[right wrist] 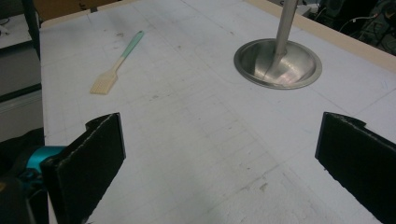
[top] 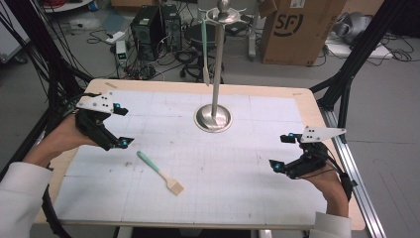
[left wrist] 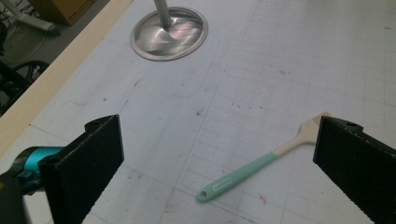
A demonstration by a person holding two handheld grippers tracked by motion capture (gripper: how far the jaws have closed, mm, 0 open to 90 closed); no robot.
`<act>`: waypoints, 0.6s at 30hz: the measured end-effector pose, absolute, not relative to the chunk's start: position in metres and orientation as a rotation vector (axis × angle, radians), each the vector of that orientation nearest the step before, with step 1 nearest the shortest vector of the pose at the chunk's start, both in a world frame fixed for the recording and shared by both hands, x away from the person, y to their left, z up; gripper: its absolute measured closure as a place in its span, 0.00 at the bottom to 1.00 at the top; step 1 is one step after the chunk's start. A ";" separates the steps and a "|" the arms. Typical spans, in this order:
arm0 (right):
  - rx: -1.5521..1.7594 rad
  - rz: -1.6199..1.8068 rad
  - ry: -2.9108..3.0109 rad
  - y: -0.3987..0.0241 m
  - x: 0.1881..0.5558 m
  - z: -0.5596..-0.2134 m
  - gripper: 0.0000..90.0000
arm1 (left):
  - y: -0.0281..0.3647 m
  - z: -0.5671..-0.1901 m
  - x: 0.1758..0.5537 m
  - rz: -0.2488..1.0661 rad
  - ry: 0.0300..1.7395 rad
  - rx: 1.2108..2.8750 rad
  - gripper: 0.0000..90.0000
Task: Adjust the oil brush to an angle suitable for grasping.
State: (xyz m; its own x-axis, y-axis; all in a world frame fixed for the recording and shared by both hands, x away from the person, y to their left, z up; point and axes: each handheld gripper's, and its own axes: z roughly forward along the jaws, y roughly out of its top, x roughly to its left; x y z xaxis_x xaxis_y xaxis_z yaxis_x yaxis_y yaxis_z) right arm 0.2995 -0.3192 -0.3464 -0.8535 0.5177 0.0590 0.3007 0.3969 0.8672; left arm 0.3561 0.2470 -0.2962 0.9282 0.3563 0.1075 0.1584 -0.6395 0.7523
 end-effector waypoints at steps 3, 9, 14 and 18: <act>0.725 1.446 2.430 -0.319 0.300 -0.346 0.00 | 0.242 -0.294 0.358 0.306 0.329 2.285 0.10; 0.721 1.444 2.436 -0.315 0.301 -0.346 0.00 | 0.231 -0.304 0.365 0.265 0.301 2.356 0.20; 0.713 1.441 2.439 -0.315 0.302 -0.346 0.00 | 0.220 -0.315 0.372 0.233 0.288 2.409 0.27; 0.718 1.445 2.440 -0.315 0.301 -0.345 0.00 | 0.213 -0.324 0.377 0.196 0.263 2.457 0.38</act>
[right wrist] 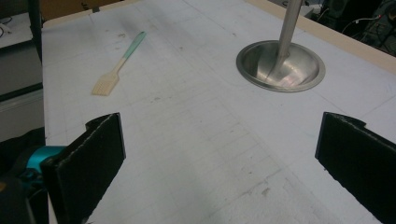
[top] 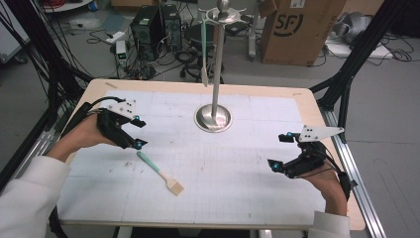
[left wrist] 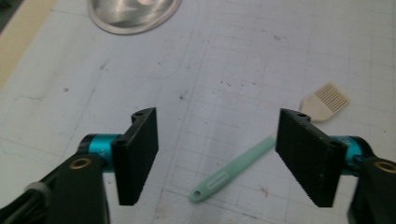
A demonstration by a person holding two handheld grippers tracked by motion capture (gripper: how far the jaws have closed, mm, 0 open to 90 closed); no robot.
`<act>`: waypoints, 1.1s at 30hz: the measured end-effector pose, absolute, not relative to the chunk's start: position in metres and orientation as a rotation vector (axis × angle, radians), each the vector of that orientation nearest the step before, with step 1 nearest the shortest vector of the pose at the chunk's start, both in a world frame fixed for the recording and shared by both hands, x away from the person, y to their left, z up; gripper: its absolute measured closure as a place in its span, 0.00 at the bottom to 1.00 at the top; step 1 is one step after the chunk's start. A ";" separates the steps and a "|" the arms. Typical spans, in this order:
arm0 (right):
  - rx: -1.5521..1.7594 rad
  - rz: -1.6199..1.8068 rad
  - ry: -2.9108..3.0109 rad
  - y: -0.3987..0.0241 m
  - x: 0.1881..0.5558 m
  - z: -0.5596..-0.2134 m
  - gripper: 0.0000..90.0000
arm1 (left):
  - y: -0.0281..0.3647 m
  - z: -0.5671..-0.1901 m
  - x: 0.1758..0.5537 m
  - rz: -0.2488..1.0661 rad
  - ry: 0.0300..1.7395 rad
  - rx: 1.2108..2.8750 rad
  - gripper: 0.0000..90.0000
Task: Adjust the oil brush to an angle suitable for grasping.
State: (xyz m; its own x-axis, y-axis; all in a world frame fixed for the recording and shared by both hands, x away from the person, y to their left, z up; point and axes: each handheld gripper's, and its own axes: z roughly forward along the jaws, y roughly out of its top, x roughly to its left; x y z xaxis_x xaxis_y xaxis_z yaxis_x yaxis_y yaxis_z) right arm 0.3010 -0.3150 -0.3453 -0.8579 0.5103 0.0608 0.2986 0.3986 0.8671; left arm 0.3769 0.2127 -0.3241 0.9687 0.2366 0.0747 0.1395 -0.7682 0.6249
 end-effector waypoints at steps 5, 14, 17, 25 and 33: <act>0.718 1.447 2.441 -0.315 0.301 -0.346 0.00 | 0.207 -0.335 0.382 0.141 0.232 2.518 0.54; 0.713 1.447 2.438 -0.315 0.301 -0.345 0.00 | 0.203 -0.350 0.393 0.108 0.241 2.609 0.91; 0.711 1.446 2.440 -0.315 0.301 -0.346 0.00 | 0.201 -0.355 0.396 0.106 0.249 2.635 1.00; 0.718 1.446 2.441 -0.315 0.300 -0.347 0.00 | 0.194 -0.370 0.403 0.056 0.226 2.703 1.00; 0.720 1.442 2.446 -0.316 0.300 -0.347 0.00 | 0.190 -0.387 0.409 0.025 0.247 2.747 1.00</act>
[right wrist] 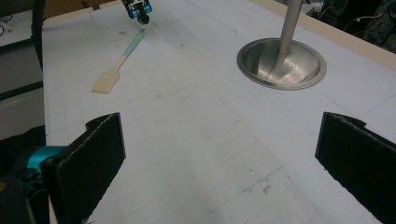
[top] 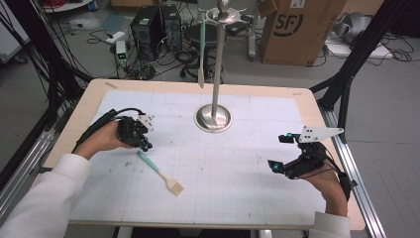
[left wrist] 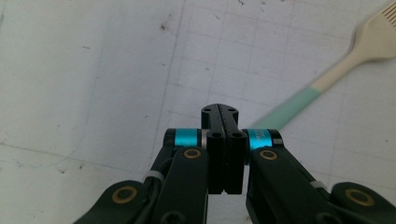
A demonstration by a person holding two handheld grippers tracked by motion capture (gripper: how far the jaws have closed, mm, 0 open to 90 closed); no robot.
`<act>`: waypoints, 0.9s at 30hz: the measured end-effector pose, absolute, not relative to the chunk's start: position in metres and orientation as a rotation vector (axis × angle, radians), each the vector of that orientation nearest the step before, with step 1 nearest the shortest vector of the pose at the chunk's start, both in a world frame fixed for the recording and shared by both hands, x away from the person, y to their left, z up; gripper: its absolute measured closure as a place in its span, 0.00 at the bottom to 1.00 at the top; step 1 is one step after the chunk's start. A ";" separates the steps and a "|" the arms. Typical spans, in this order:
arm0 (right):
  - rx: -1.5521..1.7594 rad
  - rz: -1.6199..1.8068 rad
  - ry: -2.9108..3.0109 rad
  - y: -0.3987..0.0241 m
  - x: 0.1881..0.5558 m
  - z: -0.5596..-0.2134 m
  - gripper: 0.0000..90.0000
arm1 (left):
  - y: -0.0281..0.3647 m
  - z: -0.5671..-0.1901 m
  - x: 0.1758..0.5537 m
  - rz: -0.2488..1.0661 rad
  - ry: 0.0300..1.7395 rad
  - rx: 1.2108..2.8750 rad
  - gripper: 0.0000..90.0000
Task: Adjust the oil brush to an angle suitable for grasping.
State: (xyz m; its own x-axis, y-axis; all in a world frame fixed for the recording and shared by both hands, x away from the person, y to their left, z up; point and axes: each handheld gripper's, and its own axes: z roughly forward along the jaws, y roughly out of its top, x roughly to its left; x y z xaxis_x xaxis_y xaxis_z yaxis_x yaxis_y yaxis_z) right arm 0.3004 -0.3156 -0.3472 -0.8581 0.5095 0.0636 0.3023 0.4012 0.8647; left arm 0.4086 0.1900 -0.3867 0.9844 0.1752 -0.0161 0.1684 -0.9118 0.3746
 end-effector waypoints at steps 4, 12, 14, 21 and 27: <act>0.724 1.440 2.448 -0.316 0.300 -0.347 0.00 | 0.190 -0.393 0.410 0.009 0.255 2.755 1.00; 0.722 1.437 2.453 -0.315 0.300 -0.348 0.00 | 0.191 -0.404 0.412 -0.003 0.290 2.788 1.00; 0.715 1.438 2.456 -0.315 0.300 -0.348 0.00 | 0.191 -0.406 0.412 -0.010 0.292 2.788 1.00; 0.715 1.439 2.450 -0.315 0.300 -0.348 0.00 | 0.196 -0.408 0.411 0.009 0.310 2.799 1.00; 0.711 1.432 2.460 -0.314 0.301 -0.349 0.00 | 0.196 -0.409 0.412 0.001 0.317 2.802 1.00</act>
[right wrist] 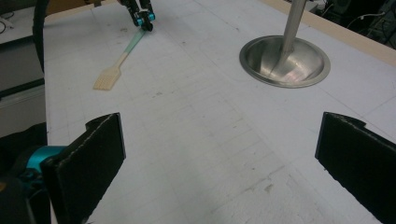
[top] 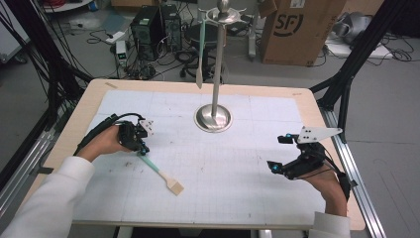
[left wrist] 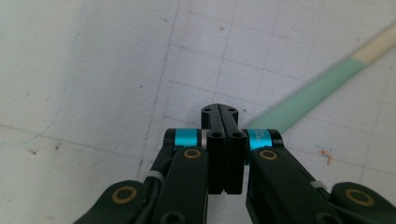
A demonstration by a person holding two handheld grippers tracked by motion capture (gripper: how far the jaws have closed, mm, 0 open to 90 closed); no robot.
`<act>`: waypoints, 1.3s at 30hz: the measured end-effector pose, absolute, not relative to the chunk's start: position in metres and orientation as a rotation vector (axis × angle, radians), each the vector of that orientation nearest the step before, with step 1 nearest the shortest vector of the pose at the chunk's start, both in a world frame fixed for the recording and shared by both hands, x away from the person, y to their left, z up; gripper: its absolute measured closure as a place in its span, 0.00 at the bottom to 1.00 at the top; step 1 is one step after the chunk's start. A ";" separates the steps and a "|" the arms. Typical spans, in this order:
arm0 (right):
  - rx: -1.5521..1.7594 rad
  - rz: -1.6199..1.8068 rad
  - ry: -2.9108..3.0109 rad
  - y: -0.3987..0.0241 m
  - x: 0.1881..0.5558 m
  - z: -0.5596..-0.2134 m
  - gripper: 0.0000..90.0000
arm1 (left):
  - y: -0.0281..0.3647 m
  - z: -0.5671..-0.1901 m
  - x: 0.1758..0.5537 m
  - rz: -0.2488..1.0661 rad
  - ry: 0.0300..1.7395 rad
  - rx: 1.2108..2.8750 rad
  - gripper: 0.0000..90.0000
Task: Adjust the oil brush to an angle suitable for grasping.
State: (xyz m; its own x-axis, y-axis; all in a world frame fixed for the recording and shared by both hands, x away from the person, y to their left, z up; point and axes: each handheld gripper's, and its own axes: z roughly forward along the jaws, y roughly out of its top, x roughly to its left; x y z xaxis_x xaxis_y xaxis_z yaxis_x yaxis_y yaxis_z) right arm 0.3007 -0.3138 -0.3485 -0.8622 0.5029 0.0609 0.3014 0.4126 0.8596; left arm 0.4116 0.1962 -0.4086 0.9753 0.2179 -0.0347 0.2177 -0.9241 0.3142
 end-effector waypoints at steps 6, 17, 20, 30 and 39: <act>0.712 1.437 2.452 -0.316 0.300 -0.348 0.00 | 0.203 -0.408 0.406 -0.027 0.318 2.817 1.00; 0.706 1.434 2.461 -0.313 0.300 -0.348 0.00 | 0.221 -0.407 0.387 -0.047 0.316 2.810 1.00; 0.702 1.432 2.463 -0.312 0.300 -0.348 0.00 | 0.224 -0.407 0.383 -0.055 0.304 2.813 1.00; 0.700 1.429 2.464 -0.312 0.300 -0.348 0.00 | 0.234 -0.408 0.364 -0.078 0.251 2.828 1.00; 0.694 1.419 2.473 -0.309 0.301 -0.348 0.00 | 0.244 -0.412 0.349 -0.112 0.222 2.817 1.00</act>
